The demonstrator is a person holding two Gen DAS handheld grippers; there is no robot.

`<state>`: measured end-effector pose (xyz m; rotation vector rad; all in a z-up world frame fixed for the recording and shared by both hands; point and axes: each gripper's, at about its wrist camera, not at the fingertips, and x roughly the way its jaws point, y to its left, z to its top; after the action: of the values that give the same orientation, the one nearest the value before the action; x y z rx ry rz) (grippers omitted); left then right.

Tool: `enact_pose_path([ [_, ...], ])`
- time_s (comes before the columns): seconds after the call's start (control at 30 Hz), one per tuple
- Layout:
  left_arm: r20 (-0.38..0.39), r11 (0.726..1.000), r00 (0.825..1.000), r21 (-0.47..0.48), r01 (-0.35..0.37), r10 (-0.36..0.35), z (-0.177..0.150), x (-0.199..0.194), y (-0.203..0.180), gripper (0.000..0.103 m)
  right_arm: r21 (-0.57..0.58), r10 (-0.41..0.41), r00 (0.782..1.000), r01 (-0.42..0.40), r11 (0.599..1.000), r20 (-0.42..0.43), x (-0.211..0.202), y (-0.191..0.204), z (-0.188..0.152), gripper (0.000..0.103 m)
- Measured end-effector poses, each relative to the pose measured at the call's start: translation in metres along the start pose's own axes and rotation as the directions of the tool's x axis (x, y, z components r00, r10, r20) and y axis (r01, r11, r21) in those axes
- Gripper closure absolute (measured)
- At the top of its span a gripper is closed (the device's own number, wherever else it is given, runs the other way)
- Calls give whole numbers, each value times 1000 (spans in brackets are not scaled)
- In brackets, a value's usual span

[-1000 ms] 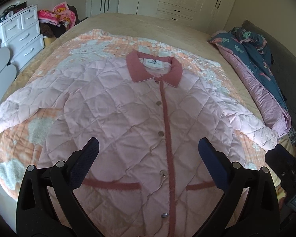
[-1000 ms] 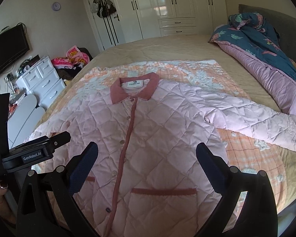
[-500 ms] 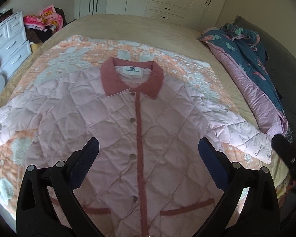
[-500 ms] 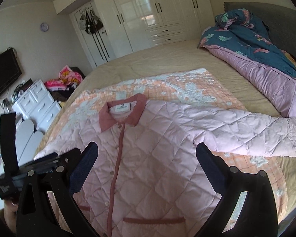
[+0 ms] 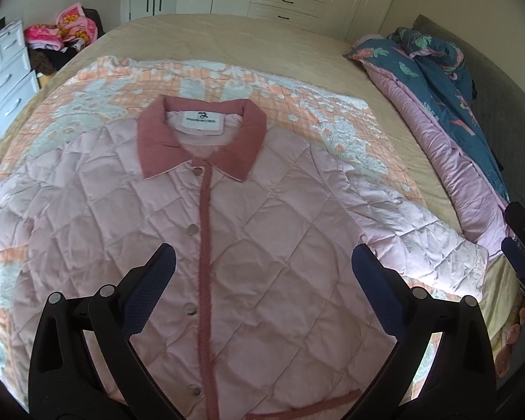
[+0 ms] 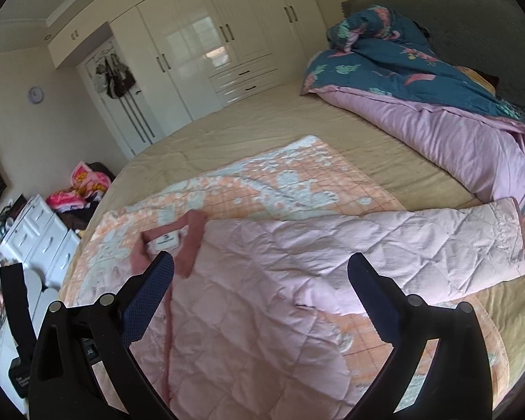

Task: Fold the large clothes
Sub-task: 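Move the right tool toward the jacket sleeve cuff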

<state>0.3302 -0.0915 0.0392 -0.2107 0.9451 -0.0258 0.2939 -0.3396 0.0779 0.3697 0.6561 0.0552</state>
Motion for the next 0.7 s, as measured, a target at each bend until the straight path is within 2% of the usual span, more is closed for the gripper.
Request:
enact_pose_path([
  [0.3, -34, 999, 999, 35, 21, -20, 3, 30, -26, 9, 129, -106, 994, 107, 986, -10, 17, -69, -4, 4],
  [0.4, -35, 998, 999, 68, 4, -1, 1, 37, -37, 9, 172, -123, 992, 124, 977, -15, 20, -91, -6, 4],
  [0.53, -54, 996, 999, 86, 8, -3, -1, 49, -48, 9, 260, -143, 989, 146, 954, -30, 22, -124, -10, 4],
  [0.7, -76, 993, 997, 117, 9, 0, -5, 63, -57, 9, 348, -216, 975, 217, 912, -42, 23, -172, -17, 4],
])
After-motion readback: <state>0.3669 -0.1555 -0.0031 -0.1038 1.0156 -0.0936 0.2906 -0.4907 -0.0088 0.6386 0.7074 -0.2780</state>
